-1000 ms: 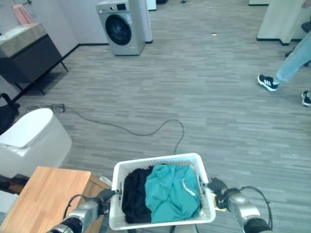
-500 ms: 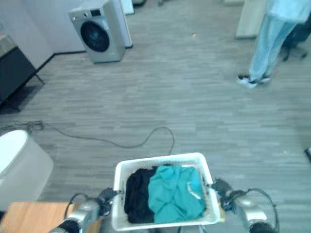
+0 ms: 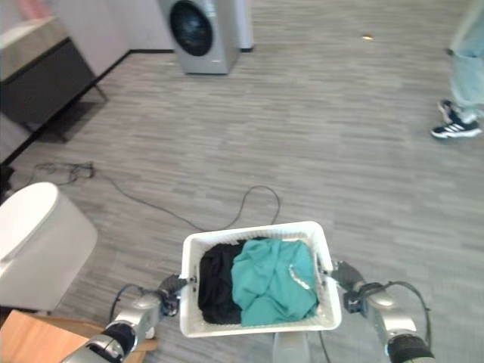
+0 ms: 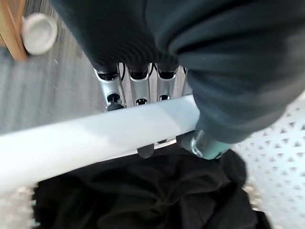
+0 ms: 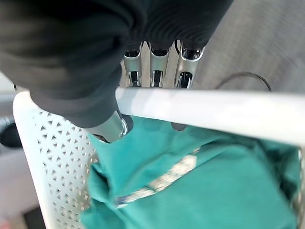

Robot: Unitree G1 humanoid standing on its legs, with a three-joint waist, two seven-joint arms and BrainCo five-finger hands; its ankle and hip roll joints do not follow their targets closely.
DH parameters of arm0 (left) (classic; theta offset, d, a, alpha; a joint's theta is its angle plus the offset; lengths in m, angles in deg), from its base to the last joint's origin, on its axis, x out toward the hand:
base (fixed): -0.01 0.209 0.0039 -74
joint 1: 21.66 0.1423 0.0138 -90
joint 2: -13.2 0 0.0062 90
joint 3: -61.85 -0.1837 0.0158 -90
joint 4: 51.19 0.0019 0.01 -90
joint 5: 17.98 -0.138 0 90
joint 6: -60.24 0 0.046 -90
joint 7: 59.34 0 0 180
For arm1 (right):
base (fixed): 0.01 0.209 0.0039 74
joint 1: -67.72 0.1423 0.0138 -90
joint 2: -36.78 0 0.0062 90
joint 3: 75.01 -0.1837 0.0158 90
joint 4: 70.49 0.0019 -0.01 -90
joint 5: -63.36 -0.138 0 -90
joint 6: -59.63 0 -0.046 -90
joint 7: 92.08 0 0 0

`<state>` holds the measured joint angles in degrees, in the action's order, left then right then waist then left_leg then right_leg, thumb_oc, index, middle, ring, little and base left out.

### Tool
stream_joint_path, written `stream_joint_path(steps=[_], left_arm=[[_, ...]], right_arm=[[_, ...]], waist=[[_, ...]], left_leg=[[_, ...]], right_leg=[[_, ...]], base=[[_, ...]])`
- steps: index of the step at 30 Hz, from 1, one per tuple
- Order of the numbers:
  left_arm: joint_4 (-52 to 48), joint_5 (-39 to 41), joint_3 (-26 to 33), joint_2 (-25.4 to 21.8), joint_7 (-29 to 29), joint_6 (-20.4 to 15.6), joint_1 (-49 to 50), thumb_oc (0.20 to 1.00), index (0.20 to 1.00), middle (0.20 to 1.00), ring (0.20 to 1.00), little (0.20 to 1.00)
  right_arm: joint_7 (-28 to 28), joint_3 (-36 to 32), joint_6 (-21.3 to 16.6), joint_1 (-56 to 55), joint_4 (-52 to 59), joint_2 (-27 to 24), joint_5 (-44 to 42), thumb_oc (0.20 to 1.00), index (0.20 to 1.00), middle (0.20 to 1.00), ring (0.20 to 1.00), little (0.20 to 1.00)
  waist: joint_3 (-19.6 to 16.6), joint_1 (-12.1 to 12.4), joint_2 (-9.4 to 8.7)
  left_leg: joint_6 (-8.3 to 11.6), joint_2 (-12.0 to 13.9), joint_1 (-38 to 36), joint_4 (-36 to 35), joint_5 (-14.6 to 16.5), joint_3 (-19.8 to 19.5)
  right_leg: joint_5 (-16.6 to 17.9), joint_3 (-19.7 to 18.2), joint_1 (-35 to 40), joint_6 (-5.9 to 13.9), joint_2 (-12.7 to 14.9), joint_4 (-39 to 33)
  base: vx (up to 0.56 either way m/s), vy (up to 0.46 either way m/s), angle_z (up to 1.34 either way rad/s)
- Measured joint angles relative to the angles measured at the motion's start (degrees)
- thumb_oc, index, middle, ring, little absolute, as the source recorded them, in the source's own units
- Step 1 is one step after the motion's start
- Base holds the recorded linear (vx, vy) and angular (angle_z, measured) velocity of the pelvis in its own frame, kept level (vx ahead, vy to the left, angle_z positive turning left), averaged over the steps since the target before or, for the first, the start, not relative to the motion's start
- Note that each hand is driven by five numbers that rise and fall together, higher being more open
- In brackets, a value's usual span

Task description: Grab the laundry basket,head to the washer,open it,put in the laundry and shut it.

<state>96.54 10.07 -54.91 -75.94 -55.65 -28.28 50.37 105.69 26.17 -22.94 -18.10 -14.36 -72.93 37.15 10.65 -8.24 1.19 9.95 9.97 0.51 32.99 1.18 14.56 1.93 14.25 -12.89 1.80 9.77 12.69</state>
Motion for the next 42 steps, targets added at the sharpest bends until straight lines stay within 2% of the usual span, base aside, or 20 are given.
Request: stream_joint_path(steps=[2, 5, 9, 12, 18, 21, 22, 23, 24, 26, 30, 31, 33, 34, 36, 37, 39, 40, 41, 42], left_arm=[[0.14, 0.03, -1.51, 0.71, 0.03, 0.55, 0.41, 0.2, 0.2, 0.2, 0.2, 0.2], [0.06, -0.14, -3.01, -0.28, 0.51, 0.59, -0.72, 0.2, 0.2, 0.2, 0.2, 0.2], [1.07, -2.2, -3.28, -0.42, 0.7, 1.19, -1.04, 0.2, 0.2, 0.2, 0.2, 0.2], [2.0, -2.3, -3.16, -0.99, 1.6, 1.2, -0.58, 0.2, 0.2, 0.2, 0.2, 0.2], [0.85, -3.88, -2.69, -2.08, 2.93, 1.18, 2.49, 0.2, 0.2, 0.2, 0.2, 0.2], [0.72, -4.54, -1.26, -2.19, 3.33, 0.97, 2.39, 0.2, 0.2, 0.2, 0.2, 0.2], [0.74, -4.74, -1.16, -1.91, 3.33, 1.08, 2.49, 0.2, 0.2, 0.2, 0.2, 0.2], [0.67, -5.95, -1.05, -1.54, 3.54, 1.15, 2.82, 0.2, 0.2, 0.2, 0.2, 0.2], [-0.33, -5.87, -0.9, -2.52, 3.65, 0.87, 3.19, 0.2, 0.2, 0.2, 0.2, 0.2], [-1.64, -5.44, -0.45, -5.02, 3.55, -0.84, 1.89, 0.2, 0.2, 0.2, 0.2, 0.2], [-1.2, -3.89, 0.16, -5.01, 3.08, -0.87, -1.66, 0.2, 0.2, 0.2, 0.2, 0.2], [-1.68, -3.69, 1.23, -4.89, 3.03, -0.87, 0.36, 0.2, 0.2, 0.2, 0.2, 0.2], [-0.33, -3.27, 3.68, -4.45, 2.69, -0.94, 1.8, 0.2, 0.2, 0.2, 0.2, 0.2], [0.24, -3.19, 5.14, -3.67, 2.42, -1.33, 0.55, 0.2, 0.2, 0.2, 0.2, 0.2], [1.91, -3.18, 5.45, -2.15, 1.81, -1.42, 0.34, 0.2, 0.2, 0.2, 0.2, 0.2], [2.03, -3.21, 5.18, -1.15, 1.51, -1.54, 0.98, 0.2, 0.2, 0.2, 0.2, 0.2], [2.1, -3.39, 5.27, 2.59, 1.54, -1.7, 0.15, 0.2, 0.2, 0.2, 0.2, 0.2], [2.13, -3.53, 4.79, 2.21, 1.5, -1.35, -0.82, 0.2, 0.2, 0.2, 0.2, 0.2], [2.01, -3.84, 2.06, 0.72, 1.59, -0.51, -3.68, 0.2, 0.2, 0.2, 0.2, 0.2], [1.69, -3.93, -0.65, -0.64, 1.68, -0.52, -4.3, 0.2, 0.2, 0.2, 0.2, 0.2]], right_arm=[[0.02, -1.03, 0.19, -0.41, 0.04, -0.37, 0.01, 0.2, 0.2, 0.2, 0.2, 0.2], [0.03, -1.28, 0.04, -3.84, 0.34, -0.12, -1.16, 0.2, 0.2, 0.2, 0.2, 0.2], [0.02, -1.69, 0.02, -7.26, 0.22, 1.25, -2.31, 0.2, 0.2, 0.2, 0.2, 0.2], [0.02, -0.85, -0.21, -7.05, -0.71, 2.03, -2.14, 0.2, 0.2, 0.2, 0.2, 0.2], [0.23, 1.77, 0.07, -6.22, -0.69, 1.32, -1.01, 0.2, 0.2, 0.2, 0.2, 0.2], [0.26, 1.46, 0.07, -6.08, -0.93, 1.92, -0.86, 0.2, 0.2, 0.2, 0.2, 0.2], [0.51, 1.49, 0.12, -6.35, -0.98, 1.67, -0.44, 0.2, 0.2, 0.2, 0.2, 0.2], [1.14, 0.84, 0.07, -6.35, -0.83, 1.15, 0.12, 0.2, 0.2, 0.2, 0.2, 0.2], [1.29, -0.1, -1.33, -6.37, 1.49, 1.32, 0.14, 0.2, 0.2, 0.2, 0.2, 0.2], [1.28, 0.08, -2.6, -4.13, 1.12, 3.16, 0.47, 0.2, 0.2, 0.2, 0.2, 0.2], [1.13, -0.86, -2.24, -1.14, 1.08, 2.86, 0.14, 0.2, 0.2, 0.2, 0.2, 0.2], [1.13, 0.08, -2.35, -1.22, 0.31, 3.27, 0.0, 0.2, 0.2, 0.2, 0.2, 0.2], [1.12, 1.9, -2.01, 1.44, 0.77, 3.66, 0.26, 0.2, 0.2, 0.2, 0.2, 0.2], [1.12, 0.48, -1.97, 1.57, 1.51, 3.75, 0.72, 0.2, 0.2, 0.2, 0.2, 0.2], [1.07, -0.55, -2.0, 0.18, 2.75, 3.79, 2.34, 0.2, 0.2, 0.2, 0.2, 0.2], [1.07, -1.44, -2.01, -0.12, 2.35, 3.4, 2.74, 0.2, 0.2, 0.2, 0.2, 0.2], [1.12, -2.65, -1.09, 0.05, 2.32, -0.56, 2.79, 0.2, 0.2, 0.2, 0.2, 0.2], [1.1, -2.7, -1.14, 0.13, 1.16, -0.54, 2.16, 0.2, 0.2, 0.2, 0.2, 0.2], [1.14, -3.06, -1.4, -1.46, 0.89, -0.44, 1.02, 0.2, 0.2, 0.2, 0.2, 0.2], [1.73, -3.83, -0.48, -3.53, 1.57, 1.04, 1.04, 0.2, 0.2, 0.2, 0.2, 0.2]], waist=[[0.2, 1.05, -0.48], [0.93, 1.44, -4.26], [0.07, 1.14, -2.58], [0.17, 1.51, -0.93], [-0.84, 3.59, 0.44], [-1.37, 4.7, -0.26], [-1.0, 4.82, -0.09], [-1.21, 5.31, 2.64], [-1.5, 5.54, 3.44], [-2.63, 4.5, -1.79], [-0.62, 3.27, 0.17], [-1.06, 3.01, 0.66], [-1.15, 2.97, 1.31], [-1.21, 1.6, 1.47], [-1.28, 1.08, 1.51], [-1.27, 1.08, 1.75], [-1.39, -0.12, 2.11], [-0.07, -1.67, -0.11], [1.4, -1.95, -2.72], [1.51, -1.05, -4.87]], left_leg=[[2.22, 4.68, 8.21, 15.7, -15.47, -1.59], [0.69, 3.95, 15.11, 17.08, -13.48, 3.04], [-0.26, 4.51, 16.8, -13.27, -12.91, 10.16], [0.33, 2.84, 13.77, -35.03, -13.51, 7.65], [-2.04, 0.65, 9.65, -34.57, -14.64, 10.48], [-7.75, -6.81, 7.79, -32.51, -11.61, 12.73], [-10.59, -9.12, 5.36, -32.55, -9.88, 14.74], [-16.36, -10.41, 0.46, -33.61, -5.31, 17.09], [-17.95, -10.66, -3.12, -35.44, -1.17, 16.96], [-16.12, -14.67, -5.19, -34.65, 1.38, 15.39], [-14.02, -13.28, -8.05, -35.64, 1.45, 13.89], [-11.2, -12.57, -10.02, -35.0, 3.97, 13.65], [-9.07, -11.23, -12.36, -33.97, 9.14, 12.78], [-7.3, -10.54, -13.38, -34.82, 10.3, 11.36], [-4.95, -9.18, -18.84, -36.18, 10.43, 10.81], [-4.59, -6.06, -23.1, -34.11, 9.96, 10.48], [-0.96, -0.85, -19.43, -20.61, -0.41, 6.23], [1.57, 1.87, -15.37, -11.42, -7.06, 2.93], [1.77, 5.99, -6.63, 3.1, -20.6, 2.8], [-3.26, 10.41, -0.27, 12.9, -22.83, 5.14]], right_leg=[[-1.42, 0.73, 2.8, -3.92, -2.07, -0.54], [-1.71, 2.26, 9.69, -4.79, -1.91, -5.5], [-2.32, 4.89, 13.69, -5.25, -7.28, -12.1], [-3.46, 3.73, 17.35, -4.34, -11.2, -14.46], [-8.53, 1.49, 25.26, -4.08, -13.43, -16.98], [-11.51, 0.64, 25.98, -1.17, -10.46, -14.48], [-13.23, 0.03, 23.96, 0.84, -9.65, -7.85], [-14.91, -0.12, 12.58, 6.02, -7.36, 19.56], [-11.6, 2.87, 5.77, 8.43, -4.07, 35.95], [-13.12, 0.77, -5.28, 9.25, 4.61, 48.75], [-11.97, 6.2, -9.38, 5.38, 5.1, 24.28], [-8.62, 7.04, -8.61, 5.39, 4.62, 13.4], [-2.19, -1.63, -10.84, 6.07, 1.0, -1.95], [0.17, -6.25, -13.47, 9.2, 3.0, -9.41], [0.07, -3.39, -12.5, 9.53, 4.81, -7.26], [7.79, -2.83, -11.19, 9.75, 3.87, -0.74], [1.56, -1.71, -7.96, 2.08, 1.25, 7.66], [-0.76, 0.05, -5.07, -3.14, 1.68, 8.21], [-2.49, 2.41, -1.49, -5.27, 2.11, 7.33], [-2.36, 2.4, 0.32, -4.44, 1.86, 4.83]], base=[[0.42, -0.317, -0.01], [0.37, -0.086, -0.12], [0.48, 0.071, -0.12], [0.6, 0.068, -0.17], [0.57, -0.007, -0.22], [0.48, 0.153, -0.15], [0.53, 0.269, -0.34], [0.58, 0.181, -0.54], [0.39, 0.084, -0.41], [0.41, -0.008, 0.21], [0.38, -0.12, 0.52], [0.72, -0.379, 0.34], [0.75, -0.365, 0.31], [0.57, -0.267, 0.6], [0.47, -0.289, 0.57], [0.42, -0.343, 0.32], [0.51, -0.856, 0.33], [0.52, -0.911, 0.89], [0.24, -0.313, 0.95], [0.41, -0.407, 0.37]])
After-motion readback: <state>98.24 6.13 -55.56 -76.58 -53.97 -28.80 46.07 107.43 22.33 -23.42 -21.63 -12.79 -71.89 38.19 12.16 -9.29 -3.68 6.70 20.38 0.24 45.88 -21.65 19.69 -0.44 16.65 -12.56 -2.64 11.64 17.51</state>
